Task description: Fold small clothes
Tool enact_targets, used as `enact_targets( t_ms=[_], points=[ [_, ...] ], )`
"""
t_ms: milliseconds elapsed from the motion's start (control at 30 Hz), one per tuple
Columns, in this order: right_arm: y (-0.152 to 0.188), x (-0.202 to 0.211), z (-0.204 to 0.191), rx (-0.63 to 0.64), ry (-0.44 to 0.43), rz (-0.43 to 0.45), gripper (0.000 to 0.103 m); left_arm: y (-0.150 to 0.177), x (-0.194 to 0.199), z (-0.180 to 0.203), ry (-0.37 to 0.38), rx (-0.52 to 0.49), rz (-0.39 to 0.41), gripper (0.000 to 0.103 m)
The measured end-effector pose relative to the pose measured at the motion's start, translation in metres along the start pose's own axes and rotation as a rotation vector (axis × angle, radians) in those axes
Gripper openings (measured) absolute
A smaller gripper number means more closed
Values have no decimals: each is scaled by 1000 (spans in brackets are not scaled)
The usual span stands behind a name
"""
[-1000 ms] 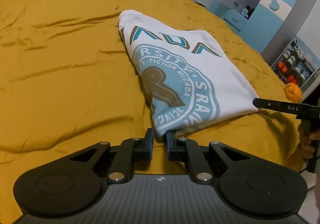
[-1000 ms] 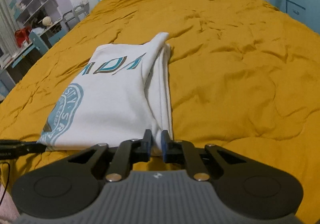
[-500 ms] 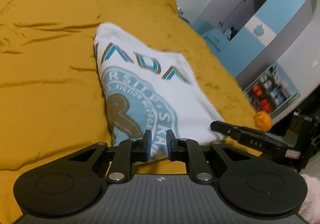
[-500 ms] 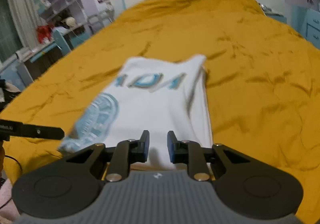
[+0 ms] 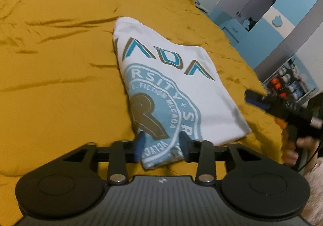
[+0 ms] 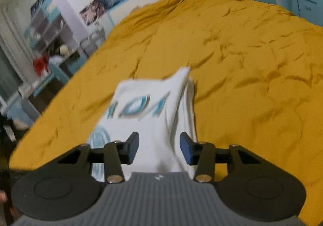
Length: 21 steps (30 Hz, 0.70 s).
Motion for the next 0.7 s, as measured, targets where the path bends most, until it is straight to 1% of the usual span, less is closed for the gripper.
enact_targets(
  t_ms=[67, 167, 233, 300, 400, 500, 533, 567, 633, 700],
  points=[
    [-7, -3, 2, -4, 12, 5, 42, 0, 3, 0, -3, 3, 1, 49],
    [-9, -6, 2, -26, 9, 0, 42, 0, 7, -1, 14, 15, 3, 54],
    [-8, -7, 1, -30, -1, -6, 42, 1, 9, 0, 4, 7, 3, 54],
    [-7, -6, 2, -30, 7, -6, 43, 1, 12, -1, 2, 14, 4, 54],
    [-8, -3, 7, -45, 12, 4, 49, -1, 17, -2, -7, 12, 9, 57],
    [-13, -2, 14, -62, 2, 11, 58, -4, 23, -3, -26, 2, 27, 60],
    [-16, -3, 16, -66, -10, 12, 63, -6, 25, -5, -25, 4, 33, 60],
    [-19, -5, 19, -69, -22, 12, 66, -8, 27, -9, -24, 11, 42, 61],
    [-26, -10, 25, -74, -40, 5, 66, -13, 30, -19, -14, 55, 61, 62],
    [-32, -18, 33, -85, -54, 1, 66, -18, 28, -34, 40, 135, 56, 62]
  ],
)
Point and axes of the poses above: each gripper's, at about its wrist camera, not at the fingertips, and x roughly against the way its jaws point, z to its right, y to its underside, the point moved 1 cm from there along -x, roughly the way its jaws point, and after that the axes turned 11 degrees about x, right-handed, at the moved point
